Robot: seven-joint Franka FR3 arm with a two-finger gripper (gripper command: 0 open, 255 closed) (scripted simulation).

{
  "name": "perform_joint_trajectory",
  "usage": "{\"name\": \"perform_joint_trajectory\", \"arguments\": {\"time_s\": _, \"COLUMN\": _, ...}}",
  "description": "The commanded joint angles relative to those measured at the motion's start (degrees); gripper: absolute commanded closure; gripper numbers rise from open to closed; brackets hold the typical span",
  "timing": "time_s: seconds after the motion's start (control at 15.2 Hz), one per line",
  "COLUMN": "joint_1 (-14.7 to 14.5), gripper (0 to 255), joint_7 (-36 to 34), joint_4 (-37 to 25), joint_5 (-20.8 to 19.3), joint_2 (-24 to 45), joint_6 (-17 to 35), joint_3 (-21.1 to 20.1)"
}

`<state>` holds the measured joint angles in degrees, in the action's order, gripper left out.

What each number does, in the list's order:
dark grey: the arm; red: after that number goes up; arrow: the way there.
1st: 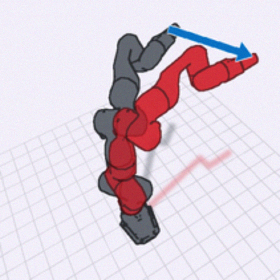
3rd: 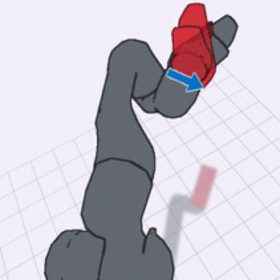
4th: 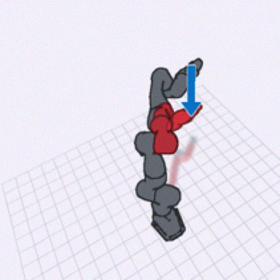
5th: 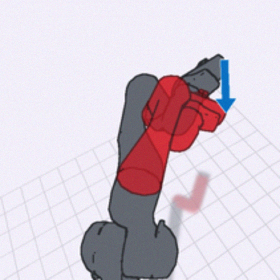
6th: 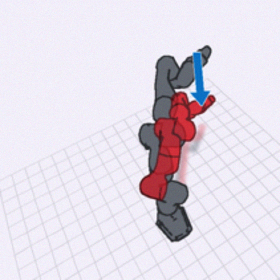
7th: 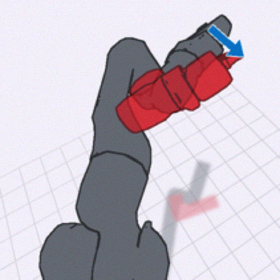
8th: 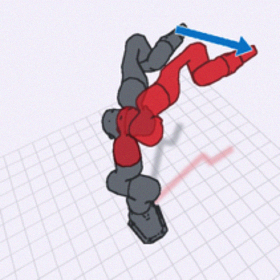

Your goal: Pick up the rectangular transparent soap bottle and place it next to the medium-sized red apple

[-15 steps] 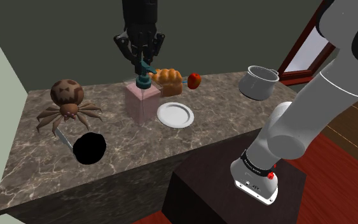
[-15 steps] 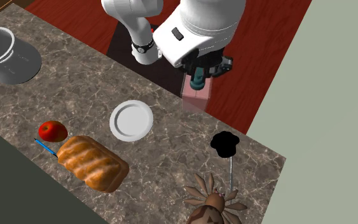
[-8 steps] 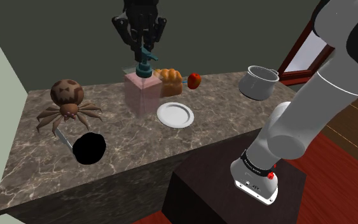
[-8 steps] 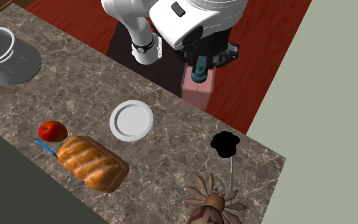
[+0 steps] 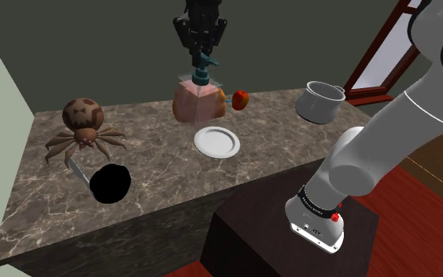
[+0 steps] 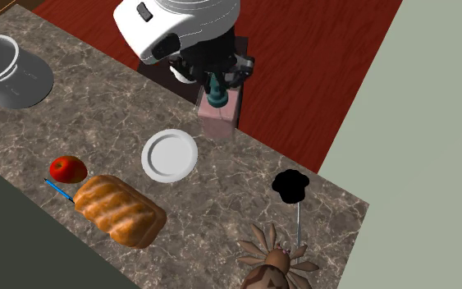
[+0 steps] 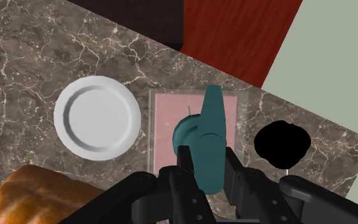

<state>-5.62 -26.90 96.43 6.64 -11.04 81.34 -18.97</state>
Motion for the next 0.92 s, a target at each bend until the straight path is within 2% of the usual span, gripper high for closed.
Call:
{"name": "perform_joint_trajectory", "arguments": {"time_s": 0.0, "joint_1": 0.99, "gripper": 255, "joint_7": 2.93, "joint_4": 1.88, "joint_5": -0.12, "joint_2": -1.40, "joint_6": 0.28, "joint_3": 1.72}}
{"name": "perform_joint_trajectory", "arguments": {"time_s": 0.4, "joint_1": 4.13, "gripper": 255, "joint_7": 11.95, "joint_4": 6.24, "joint_5": -1.51, "joint_2": -4.37, "joint_6": 1.04, "joint_3": 7.36}}
{"name": "perform_joint_trajectory", "arguments": {"time_s": 0.86, "joint_1": 7.80, "gripper": 255, "joint_7": 21.98, "joint_4": 8.34, "joint_5": -4.07, "joint_2": -4.92, "joint_6": 2.08, "joint_3": 13.71}}
